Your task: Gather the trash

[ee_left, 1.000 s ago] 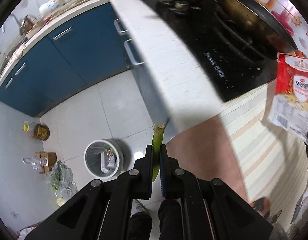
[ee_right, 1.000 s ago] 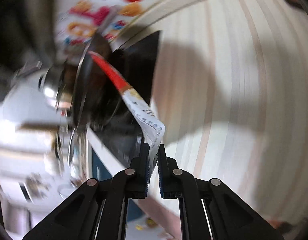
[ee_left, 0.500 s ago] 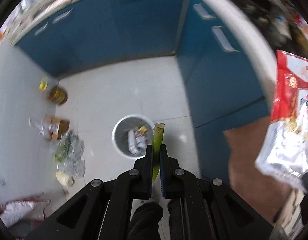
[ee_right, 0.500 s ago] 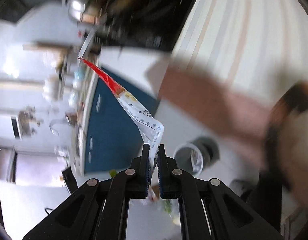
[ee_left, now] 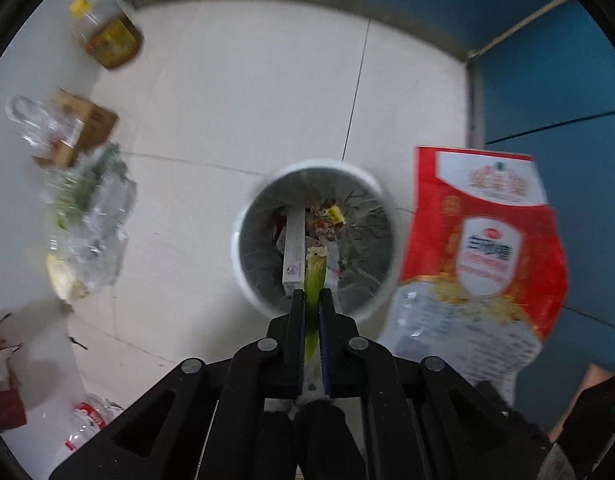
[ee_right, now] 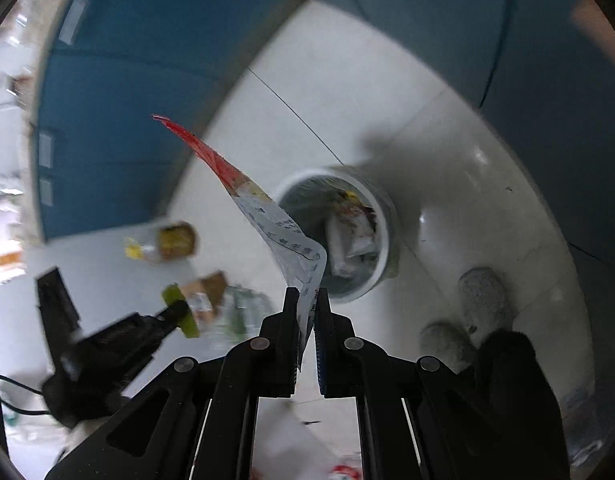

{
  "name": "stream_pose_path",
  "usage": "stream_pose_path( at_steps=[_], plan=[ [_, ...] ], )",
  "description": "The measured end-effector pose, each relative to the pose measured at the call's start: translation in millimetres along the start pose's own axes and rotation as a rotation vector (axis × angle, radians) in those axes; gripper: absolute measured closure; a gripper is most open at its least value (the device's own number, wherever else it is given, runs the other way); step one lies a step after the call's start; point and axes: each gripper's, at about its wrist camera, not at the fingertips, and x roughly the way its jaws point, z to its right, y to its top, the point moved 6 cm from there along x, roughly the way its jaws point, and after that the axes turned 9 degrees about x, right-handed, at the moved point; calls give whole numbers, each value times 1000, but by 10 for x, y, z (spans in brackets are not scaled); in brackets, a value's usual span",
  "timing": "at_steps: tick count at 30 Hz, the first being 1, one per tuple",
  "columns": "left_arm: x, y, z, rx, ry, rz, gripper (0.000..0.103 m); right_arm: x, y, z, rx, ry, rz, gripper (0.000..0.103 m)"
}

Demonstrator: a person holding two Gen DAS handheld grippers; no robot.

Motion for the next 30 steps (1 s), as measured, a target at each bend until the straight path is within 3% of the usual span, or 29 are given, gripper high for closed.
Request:
stream_pose_path(
  at_steps=[3,5,8,10,11,12,14,16,18,21,25,30],
  plan=[
    [587,111,-80,-2,-10,-40,99,784,166,96,-31,-79,-47,96],
    [874,154,-134,-11,-11,-64,97,1094,266,150,-46,-123,-76,96],
    [1045,128,-209,-35,-21,-91,95,1418,252,240,-67,-170,-159,93],
    [1011,138,-257,-56,-24,-84,88,1492,264,234,-89,-218,-174,85],
    [962,121,-299,-65,-19,-75,71,1506,247,227,-126,-245,-187,69],
    [909,118,-326,-72,-3,-64,37,1479,249,218,-151,-269,-184,48],
    [776,131,-383,-82,27,-35,4,1384,257,116,-217,-300,-158,35],
    [604,110,-434,-89,49,-8,4,1225,270,-23,-334,-362,-98,33],
    [340,52,-497,-79,106,45,4,1067,254,-139,-440,-414,-36,15],
    [32,-45,-590,-56,193,113,4,884,282,-465,-577,-472,46,1],
    [-444,-254,-586,-54,227,194,0,556,142,-746,-698,-500,125,0],
    [-1147,-632,-500,-43,237,281,0,45,-161,-1033,-756,-486,197,0]
  ],
)
